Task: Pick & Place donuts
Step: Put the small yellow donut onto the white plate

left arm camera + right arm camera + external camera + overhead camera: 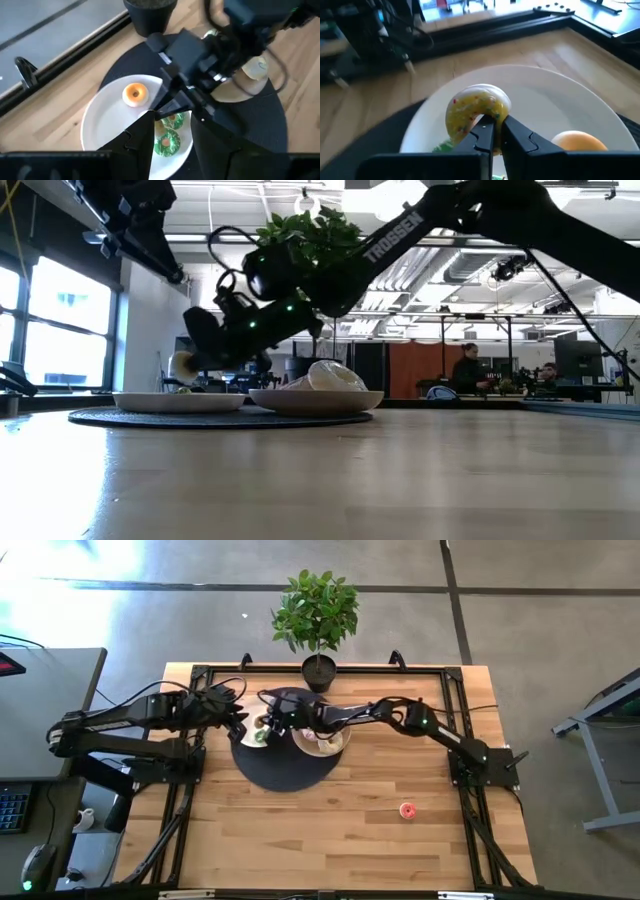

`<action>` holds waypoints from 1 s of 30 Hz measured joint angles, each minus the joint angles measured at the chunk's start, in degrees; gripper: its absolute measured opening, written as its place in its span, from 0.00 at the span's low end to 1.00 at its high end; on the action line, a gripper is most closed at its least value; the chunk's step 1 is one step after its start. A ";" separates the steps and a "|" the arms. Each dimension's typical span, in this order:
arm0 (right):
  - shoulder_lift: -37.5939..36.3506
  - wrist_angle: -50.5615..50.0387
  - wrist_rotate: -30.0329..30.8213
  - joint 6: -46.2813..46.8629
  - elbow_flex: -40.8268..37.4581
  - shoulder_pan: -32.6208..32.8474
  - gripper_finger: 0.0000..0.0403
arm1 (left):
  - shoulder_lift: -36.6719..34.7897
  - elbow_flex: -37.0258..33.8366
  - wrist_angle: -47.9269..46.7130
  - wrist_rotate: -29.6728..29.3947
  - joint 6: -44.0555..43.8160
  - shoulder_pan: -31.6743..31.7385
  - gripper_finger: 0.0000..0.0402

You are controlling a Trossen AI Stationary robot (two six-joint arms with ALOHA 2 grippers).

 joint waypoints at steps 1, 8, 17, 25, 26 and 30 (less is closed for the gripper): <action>0.36 -1.82 0.04 -0.78 1.21 0.00 0.05 | -0.02 0.00 -0.03 0.57 -0.10 0.00 0.32; 0.90 -4.96 0.55 -1.41 3.54 -0.11 0.13 | -0.11 0.00 -0.03 1.03 -0.17 -0.02 0.32; 0.90 -5.19 1.52 -1.43 3.59 -0.90 0.27 | -0.09 -0.25 -0.18 1.04 -0.50 0.00 0.32; 0.90 -5.13 1.27 -1.43 3.59 -0.82 0.29 | -0.07 -12.94 1.28 -6.60 -10.86 0.00 0.32; 0.90 -5.13 0.99 -1.43 3.59 -0.81 0.29 | -0.07 -14.94 3.51 -6.75 -11.61 0.00 0.32; 0.90 -5.09 0.16 -1.35 3.59 -0.83 0.29 | -0.18 -21.84 16.86 -5.04 -12.12 0.00 0.32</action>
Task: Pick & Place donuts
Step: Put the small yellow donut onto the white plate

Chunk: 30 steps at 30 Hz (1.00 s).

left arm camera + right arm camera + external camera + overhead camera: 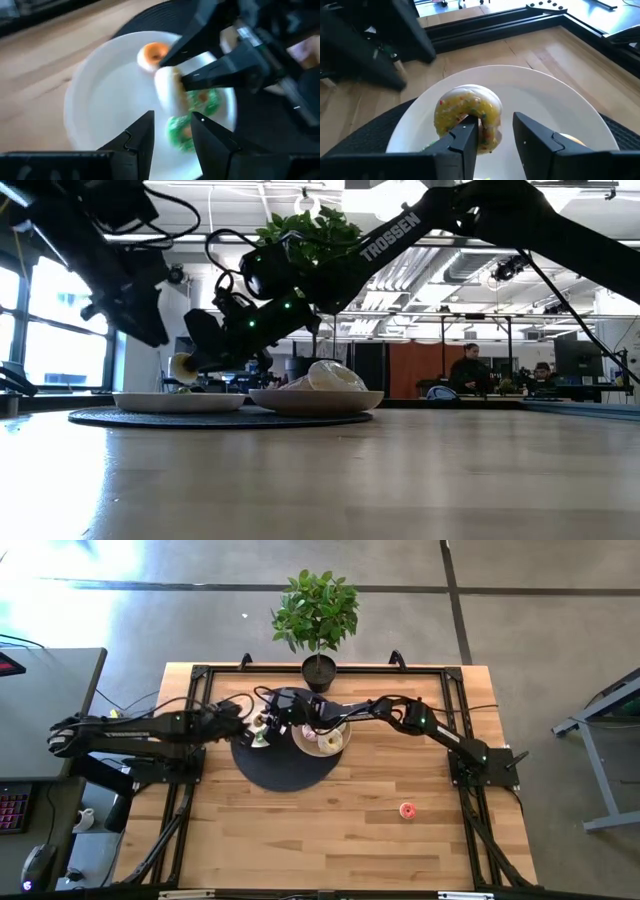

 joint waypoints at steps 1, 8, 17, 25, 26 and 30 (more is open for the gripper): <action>0.00 0.03 -0.04 0.33 0.00 0.00 0.29 | -0.02 -1.26 2.89 0.44 0.00 0.00 0.32; 0.00 0.88 -2.04 1.25 -0.04 0.00 0.30 | 2.30 -4.78 8.66 -3.70 -0.37 0.00 0.32; -0.12 1.83 -5.42 3.00 -0.07 -0.02 0.30 | 4.59 -4.78 6.60 -7.48 -3.04 0.00 0.32; -0.25 -0.78 -6.02 3.33 -0.07 0.00 0.29 | 4.59 -4.76 9.60 -5.18 -5.32 0.00 0.32; -0.26 -0.90 -5.67 3.37 -0.07 -0.04 0.29 | 4.59 -4.76 10.69 -4.68 -4.94 0.00 0.32; -0.26 0.06 -6.51 3.52 -0.07 -0.17 0.29 | 4.97 -4.73 13.10 -5.36 -4.24 0.00 0.32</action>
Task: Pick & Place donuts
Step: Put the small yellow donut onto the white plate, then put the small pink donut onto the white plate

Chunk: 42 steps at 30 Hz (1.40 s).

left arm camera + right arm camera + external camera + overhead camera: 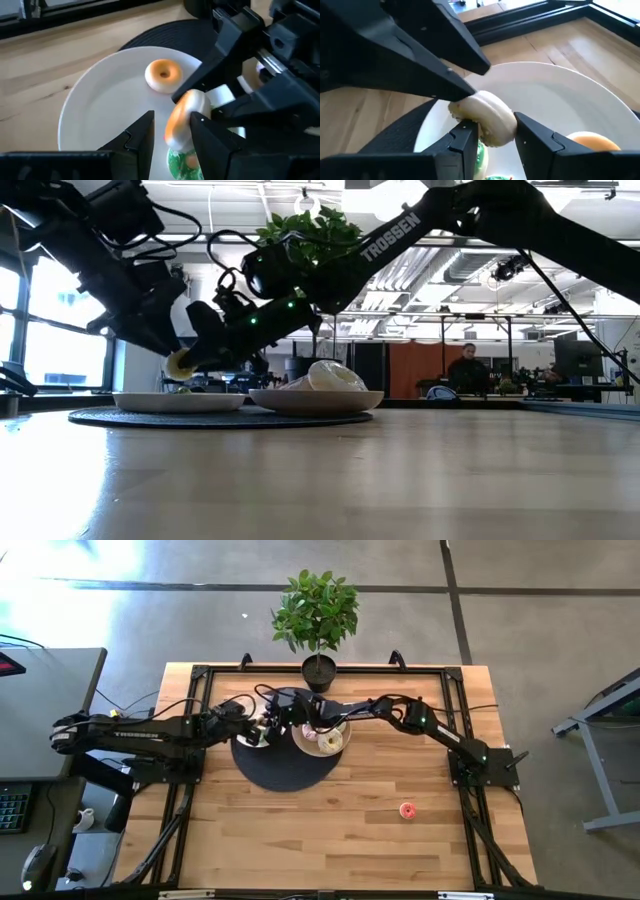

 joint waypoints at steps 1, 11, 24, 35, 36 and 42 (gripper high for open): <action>0.00 0.14 -0.50 0.00 0.00 -0.02 0.29 | 0.60 0.03 0.05 -0.55 -0.07 0.00 0.32; -0.13 -1.26 -0.91 1.40 -0.02 0.11 0.29 | 1.50 0.05 -6.80 -6.49 -5.16 0.02 0.32; -0.13 0.21 -3.14 6.14 -0.02 -1.13 0.29 | 1.45 0.05 0.15 -0.09 -3.46 0.00 0.32; -0.13 -1.75 -8.34 7.10 0.02 -0.82 0.29 | 1.50 0.01 -7.30 -6.63 -7.28 0.04 0.32; -0.13 -1.63 -8.59 7.09 0.02 -0.81 0.29 | 1.50 0.01 -7.54 -6.31 -7.70 0.00 0.32; -0.13 -0.85 -6.68 6.93 0.02 -1.45 0.29 | 0.83 0.01 -5.59 -2.61 -7.28 0.00 0.32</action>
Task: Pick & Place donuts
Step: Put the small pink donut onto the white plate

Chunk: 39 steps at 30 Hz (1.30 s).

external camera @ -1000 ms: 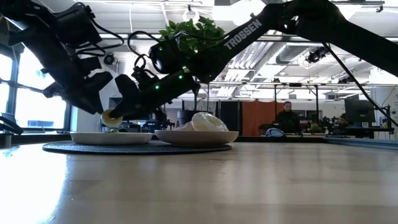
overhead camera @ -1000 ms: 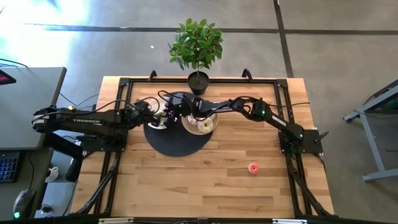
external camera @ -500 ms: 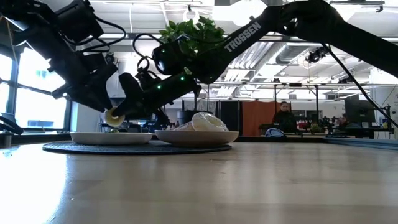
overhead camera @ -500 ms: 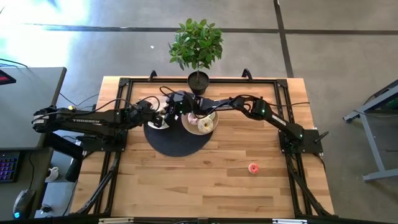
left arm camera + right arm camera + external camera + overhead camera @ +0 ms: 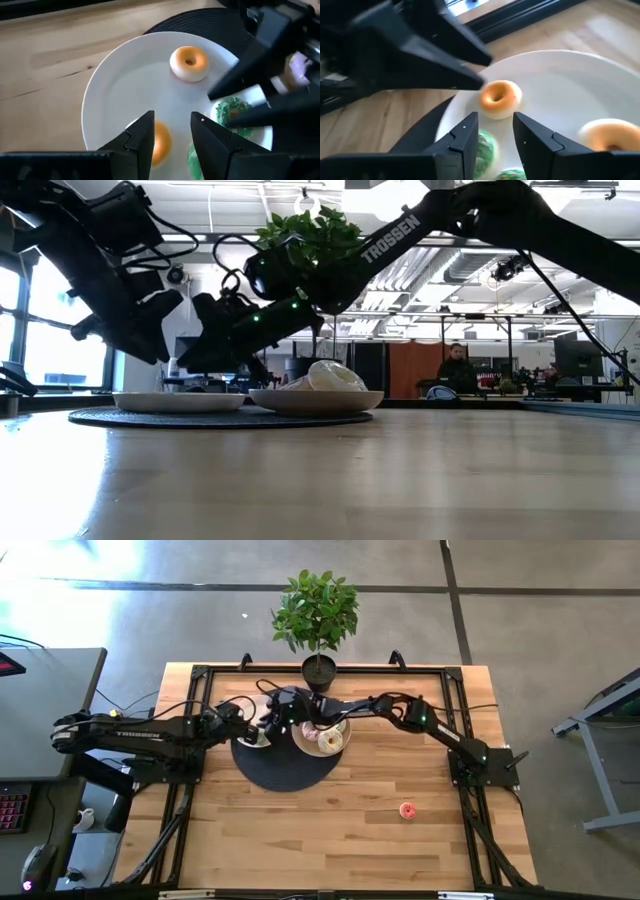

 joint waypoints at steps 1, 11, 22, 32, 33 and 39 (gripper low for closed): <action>0.00 -0.04 -0.10 -0.03 0.00 -0.24 0.29 | -0.28 0.00 -0.13 0.00 0.00 0.00 0.32; -10.64 -15.18 -5.52 -9.50 0.05 -0.49 0.29 | -5.34 0.00 -0.25 2.34 2.56 0.00 0.32; -29.64 -78.46 13.42 -16.89 0.01 14.84 0.29 | -6.16 0.00 -0.25 3.74 2.99 -0.02 0.32; -41.19 -85.07 6.81 4.79 -25.22 28.70 0.29 | -6.16 0.00 -0.24 5.10 2.99 -0.02 0.32; -42.77 -83.20 7.94 7.13 -28.91 30.01 0.29 | -6.13 0.00 -0.25 5.10 2.99 -0.02 0.32; -51.81 -67.46 8.31 20.68 -48.56 34.90 0.29 | -6.13 0.02 -0.23 5.17 2.99 -0.02 0.32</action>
